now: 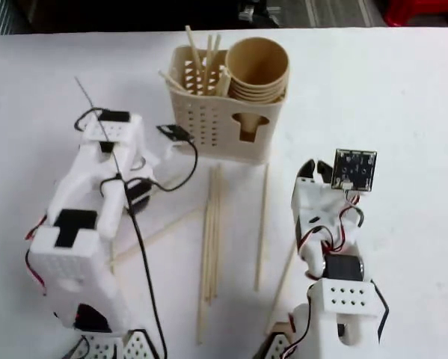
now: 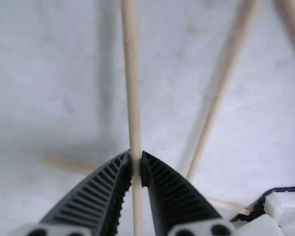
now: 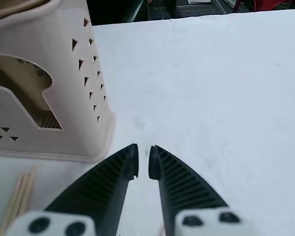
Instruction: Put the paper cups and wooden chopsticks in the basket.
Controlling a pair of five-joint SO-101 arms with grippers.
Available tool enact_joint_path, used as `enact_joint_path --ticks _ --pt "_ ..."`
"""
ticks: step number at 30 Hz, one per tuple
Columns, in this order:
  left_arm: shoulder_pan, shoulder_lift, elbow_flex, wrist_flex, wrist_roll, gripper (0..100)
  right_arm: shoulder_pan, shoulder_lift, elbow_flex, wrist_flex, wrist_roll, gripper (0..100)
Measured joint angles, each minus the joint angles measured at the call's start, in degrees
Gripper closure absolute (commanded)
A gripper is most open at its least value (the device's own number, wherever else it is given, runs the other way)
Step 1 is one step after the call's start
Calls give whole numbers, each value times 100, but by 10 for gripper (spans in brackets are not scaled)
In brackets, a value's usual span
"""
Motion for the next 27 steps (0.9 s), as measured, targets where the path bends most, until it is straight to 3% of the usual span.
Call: enact_joint_path --ticks 7,10,18,27 --pt "0 -2066 0 264 53 977 0 0 0 0 0 942" --pt "9 -2884 0 -105 527 977 0 0 0 0 0 942" --pt "747 -3851 0 -1837 2013 977 0 0 0 0 0 942" --pt "976 -3859 0 -4712 3411 977 0 0 0 0 0 942"
